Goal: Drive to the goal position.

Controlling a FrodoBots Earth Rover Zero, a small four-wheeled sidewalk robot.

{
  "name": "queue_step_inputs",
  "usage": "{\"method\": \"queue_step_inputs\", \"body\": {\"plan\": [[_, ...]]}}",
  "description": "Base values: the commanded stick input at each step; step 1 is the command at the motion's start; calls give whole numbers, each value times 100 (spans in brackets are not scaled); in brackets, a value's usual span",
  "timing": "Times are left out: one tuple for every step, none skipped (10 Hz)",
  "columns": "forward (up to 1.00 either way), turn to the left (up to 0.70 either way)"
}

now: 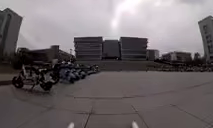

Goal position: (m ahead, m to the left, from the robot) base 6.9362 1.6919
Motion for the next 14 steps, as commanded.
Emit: {"method": "queue_step_inputs", "body": {"plan": [[70, 0], [70, 0], [70, 0], [70, 0], [70, 0], [70, 0], [70, 0], [70, 0], [70, 0], [70, 0], [70, 0], [70, 0], [70, 0], [70, 0]]}}
